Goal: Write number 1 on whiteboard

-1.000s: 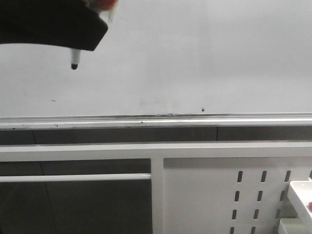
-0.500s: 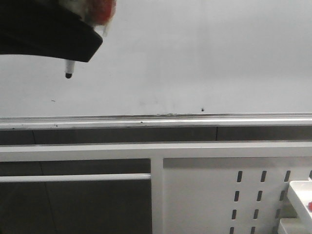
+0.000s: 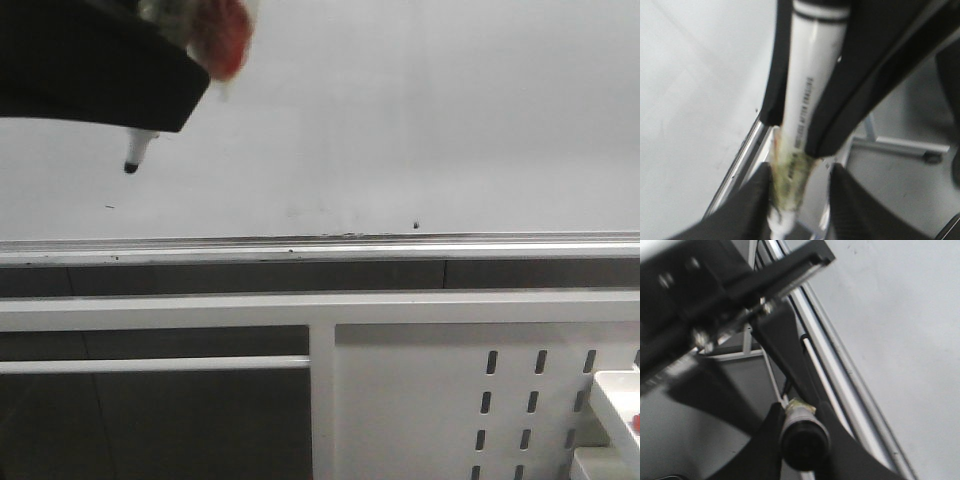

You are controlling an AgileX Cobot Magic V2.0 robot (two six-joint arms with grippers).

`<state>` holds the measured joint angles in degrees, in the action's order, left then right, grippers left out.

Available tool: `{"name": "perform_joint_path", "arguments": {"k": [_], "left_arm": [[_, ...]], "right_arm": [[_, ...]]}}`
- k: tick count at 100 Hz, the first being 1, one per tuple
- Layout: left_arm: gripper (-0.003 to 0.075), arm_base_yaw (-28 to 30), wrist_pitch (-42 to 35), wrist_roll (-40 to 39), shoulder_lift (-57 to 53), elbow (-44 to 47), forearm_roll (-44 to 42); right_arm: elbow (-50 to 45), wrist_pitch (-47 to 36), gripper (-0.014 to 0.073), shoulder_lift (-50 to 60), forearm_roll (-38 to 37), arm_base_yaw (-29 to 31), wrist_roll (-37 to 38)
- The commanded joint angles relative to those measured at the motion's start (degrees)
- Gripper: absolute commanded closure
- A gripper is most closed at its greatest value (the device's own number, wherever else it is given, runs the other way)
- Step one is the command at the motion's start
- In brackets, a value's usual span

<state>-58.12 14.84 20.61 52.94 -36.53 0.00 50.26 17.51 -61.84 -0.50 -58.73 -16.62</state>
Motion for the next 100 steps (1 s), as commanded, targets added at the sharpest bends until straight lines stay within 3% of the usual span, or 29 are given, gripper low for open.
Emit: {"name": "perform_joint_path", "arguments": {"k": [1,9,32,49,65,80,100], "left_arm": [[0.0229,-0.4,-2.6,0.0,-2.3,-2.0,6.1],[0.0204,-0.4,0.1,-0.1,-4.7,-1.9,8.6],[0.0357,-0.1,-2.2,-1.8,-18.4,1.9,12.5],[0.0482,4.7,-10.7,-6.7,-30.0,8.2,12.3],[0.0741,12.3,-13.6,-6.7,-37.5,14.5,16.1],[0.074,18.1,-13.2,-6.7,-41.2,18.4,22.8],[0.074,21.1,-13.0,-6.7,-41.7,19.7,24.1]], "right_arm": [[1.8,-2.8,0.0661,3.5,-3.5,0.1,-0.1],[1.2,-1.3,0.0661,5.8,-6.2,0.1,-0.1],[-8.6,-2.9,0.0655,14.6,-9.6,3.8,0.2],[-18.3,-20.7,0.0642,20.9,-9.3,14.5,0.2],[-23.3,-36.7,0.0644,21.3,-6.9,24.5,0.2],[-23.5,-39.5,0.0645,19.6,-7.0,26.2,0.2],[-23.5,-40.5,0.0645,15.9,-7.1,26.2,0.1]]}}
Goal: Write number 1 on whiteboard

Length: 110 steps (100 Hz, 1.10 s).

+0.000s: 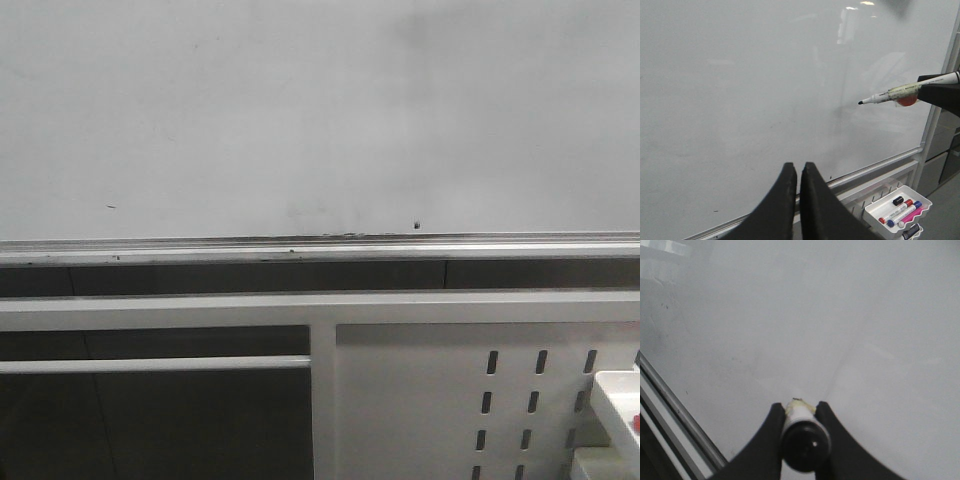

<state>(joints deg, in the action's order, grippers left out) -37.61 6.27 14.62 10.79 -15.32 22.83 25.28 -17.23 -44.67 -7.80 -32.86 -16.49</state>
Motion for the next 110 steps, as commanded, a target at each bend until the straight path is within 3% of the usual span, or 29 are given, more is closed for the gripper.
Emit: {"name": "perform_joint_path", "arguments": {"k": [1,35,61,91,110], "left_arm": [[0.074,0.6,-4.4,-0.7,0.5,-1.5,1.2],[0.074,0.6,-4.4,-0.7,0.5,-1.5,1.2],[0.074,0.6,-4.3,-0.7,0.5,-1.5,1.2],[0.074,0.6,-4.3,-0.7,0.5,-1.5,1.2],[0.074,0.6,-4.3,-0.7,0.5,-1.5,1.2]], "right_arm": [[1.5,-5.7,0.0645,-1.6,0.2,0.3,-0.2],[1.6,-13.0,0.0645,-9.4,1.2,0.4,-7.8],[1.6,-20.3,0.0645,-13.3,16.4,0.4,-23.5],[1.6,-24.8,0.0645,-17.8,18.1,0.4,-24.1],[1.6,-27.4,0.0645,-18.2,23.5,0.4,-29.5]]}}
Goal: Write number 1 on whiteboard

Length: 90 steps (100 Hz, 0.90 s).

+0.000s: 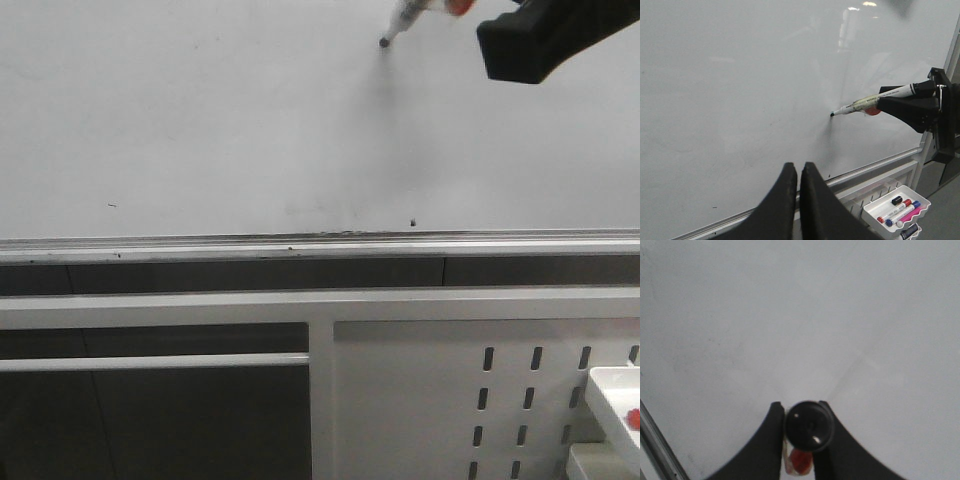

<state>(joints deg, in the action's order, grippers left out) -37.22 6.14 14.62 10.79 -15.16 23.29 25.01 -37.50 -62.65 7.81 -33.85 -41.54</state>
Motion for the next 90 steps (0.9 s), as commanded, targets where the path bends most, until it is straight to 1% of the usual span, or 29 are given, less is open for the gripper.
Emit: {"name": "perform_joint_path", "arguments": {"k": [1,16,28,37,56,67,83,90], "left_arm": [[0.074,0.2,-4.2,-0.7,0.5,-1.7,0.8],[0.074,0.2,-4.2,-0.7,0.5,-1.7,0.8],[0.074,0.2,-4.2,-0.7,0.5,-1.7,0.8],[0.074,0.2,-4.2,-0.7,0.5,-1.7,0.8],[0.074,0.2,-4.2,-0.7,0.5,-1.7,0.8],[0.074,0.2,-4.1,-0.7,0.5,-1.7,0.8],[0.074,0.2,-4.2,-0.7,0.5,-1.7,0.8],[0.074,0.1,-4.2,-0.7,0.5,-1.7,0.8]], "right_arm": [[1.8,-7.1,0.0645,-0.2,8.3,1.4,-4.4],[1.8,-5.4,0.0645,-0.2,9.3,1.4,-4.4],[1.8,0.9,0.0645,-1.1,9.7,1.4,-4.4],[1.7,3.4,0.0645,-3.4,9.8,1.4,-3.3],[1.7,3.2,0.0645,-10.7,9.8,1.4,2.0],[1.7,1.5,0.0645,-13.7,9.8,1.1,2.2],[1.7,-2.7,0.0646,-14.3,9.8,0.9,2.2],[1.7,-3.0,0.0668,-14.2,9.8,0.9,2.2]]}}
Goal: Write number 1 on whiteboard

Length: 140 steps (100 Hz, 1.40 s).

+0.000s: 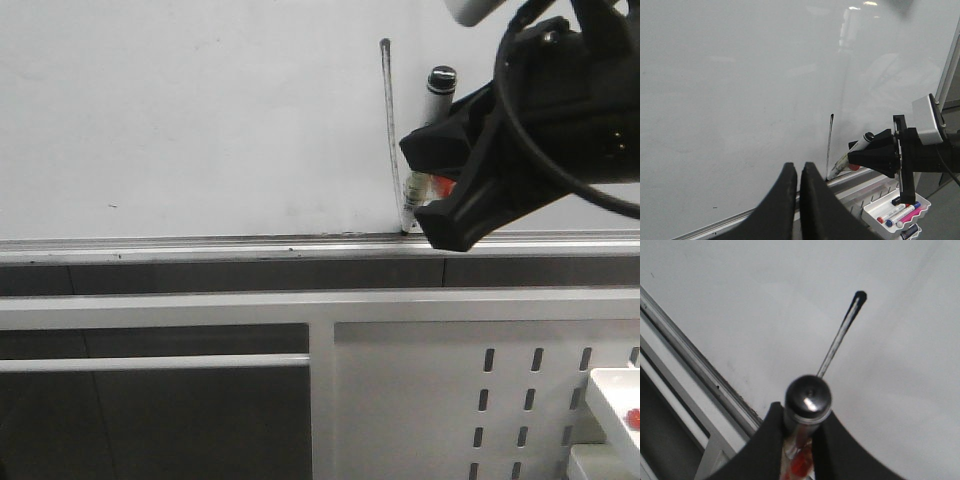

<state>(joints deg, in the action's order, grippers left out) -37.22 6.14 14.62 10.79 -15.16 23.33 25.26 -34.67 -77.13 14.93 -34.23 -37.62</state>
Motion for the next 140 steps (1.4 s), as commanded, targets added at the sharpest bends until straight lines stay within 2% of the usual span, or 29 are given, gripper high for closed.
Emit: {"name": "perform_joint_path", "arguments": {"k": [1,13,24,32,38,45,50,55,60,76,88,105,140], "left_arm": [[0.074,0.1,-4.1,-0.7,0.5,-1.7,0.7],[0.074,0.1,-3.9,-0.7,0.5,-1.7,1.9],[0.074,0.1,-3.5,-0.7,0.5,-1.7,4.4],[0.0739,0.1,-1.9,-0.7,0.5,-2.1,5.3],[0.0731,0.1,2.3,-0.4,0.5,-3.5,5.1],[0.0671,0.1,9.9,1.6,1.5,-6.7,4.3],[0.0603,0.1,15.6,5.0,3.2,-9.5,3.9],[0.0525,0.1,20.4,9.0,5.4,-12.4,4.0],[0.048,0.1,24.4,13.3,8.4,-15.5,4.8],[0.0481,0.1,34.3,32.1,18.0,-25.4,13.2],[0.048,0.1,38.1,37.8,25.4,-29.9,17.4],[0.048,0.1,39.2,39.1,32.0,-33.1,18.4],[0.048,0.1,39.2,40.5,33.0,-33.3,20.7]], "right_arm": [[1.5,-5.8,0.0671,0.4,2.7,1.3,-1.8],[1.5,-4.8,0.0671,3.6,2.7,-0.6,-1.7],[1.8,0.6,0.0671,11.4,2.7,-7.0,-1.7],[3.1,9.9,0.0671,17.8,2.7,-12.5,-1.7],[5.4,18.5,0.0671,22.7,2.8,-16.1,-1.7],[9.0,29.2,0.0671,26.4,3.6,-18.6,-1.7],[11.7,35.8,0.0671,28.0,3.7,-19.1,-1.7],[14.5,39.8,0.0671,28.8,3.7,-19.1,-1.7],[17.3,42.5,0.0671,28.8,3.7,-19.1,-1.7],[26.1,48.8,0.0671,25.8,3.7,-19.8,-1.8],[31.6,52.4,0.0671,21.9,3.7,-22.7,-4.7],[35.0,52.4,0.0671,17.2,3.6,-26.9,-6.7],[34.9,48.2,0.0671,15.6,3.7,-27.4,-6.7]]}}
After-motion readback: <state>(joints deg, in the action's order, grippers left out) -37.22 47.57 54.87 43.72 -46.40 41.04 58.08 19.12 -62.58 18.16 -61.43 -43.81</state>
